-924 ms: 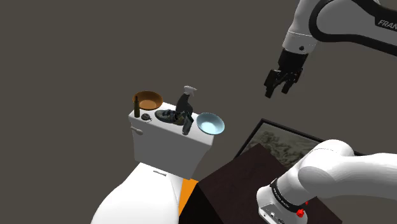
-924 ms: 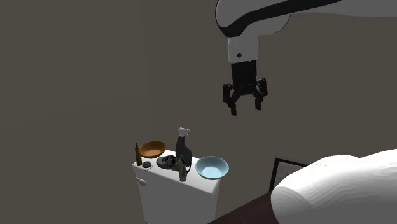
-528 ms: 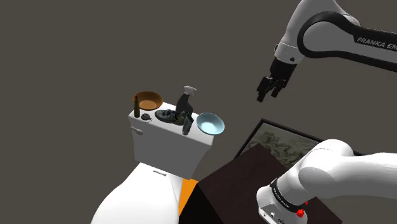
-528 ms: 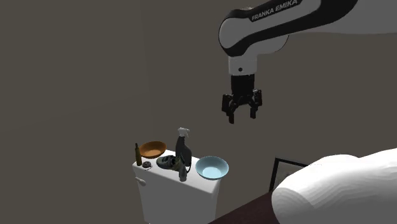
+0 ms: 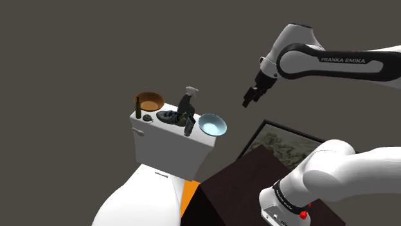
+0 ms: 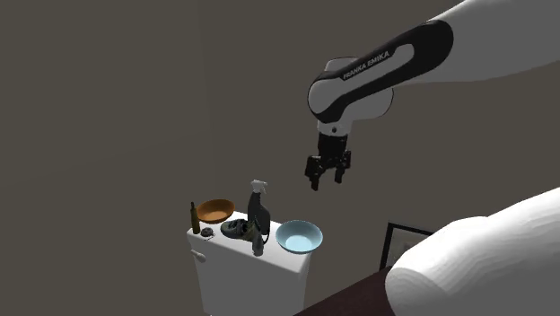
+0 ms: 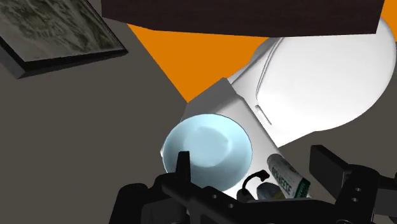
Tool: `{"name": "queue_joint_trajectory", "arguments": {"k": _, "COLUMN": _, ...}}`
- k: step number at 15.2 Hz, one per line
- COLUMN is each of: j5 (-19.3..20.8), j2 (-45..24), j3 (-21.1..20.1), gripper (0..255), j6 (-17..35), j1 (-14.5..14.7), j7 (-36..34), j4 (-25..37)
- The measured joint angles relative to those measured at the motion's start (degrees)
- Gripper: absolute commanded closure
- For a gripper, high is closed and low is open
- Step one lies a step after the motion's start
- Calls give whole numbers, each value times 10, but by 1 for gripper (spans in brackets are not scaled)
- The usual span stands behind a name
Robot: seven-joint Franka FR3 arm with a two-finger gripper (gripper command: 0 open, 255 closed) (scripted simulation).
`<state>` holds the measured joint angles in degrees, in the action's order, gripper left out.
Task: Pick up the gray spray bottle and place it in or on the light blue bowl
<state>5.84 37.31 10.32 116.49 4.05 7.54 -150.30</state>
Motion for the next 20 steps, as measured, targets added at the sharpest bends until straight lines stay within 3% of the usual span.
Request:
{"name": "queue_joint_trajectory", "arguments": {"k": 7, "j5": -45, "j2": -125, "j3": 69, "gripper": 0, "j6": 211, "j1": 56, "j7": 126, "j4": -21}}
{"name": "queue_joint_trajectory", "arguments": {"k": 11, "j5": -126, "j2": -219, "j3": 124, "gripper": 0, "j6": 309, "j1": 117, "j7": 240, "j4": 4}}
{"name": "queue_joint_trajectory", "arguments": {"k": 13, "j5": -196, "j2": -272, "j3": 147, "gripper": 0, "j6": 353, "j1": 159, "j7": 312, "j4": 22}}
{"name": "queue_joint_trajectory", "arguments": {"k": 16, "j5": -347, "j2": -358, "j3": 175, "gripper": 0, "j6": 386, "j1": 210, "j7": 460, "j4": 74}}
{"name": "queue_joint_trajectory", "arguments": {"k": 20, "j5": -544, "j2": -452, "j3": 150, "gripper": 0, "j6": 393, "j1": 212, "j7": 654, "j4": 141}}
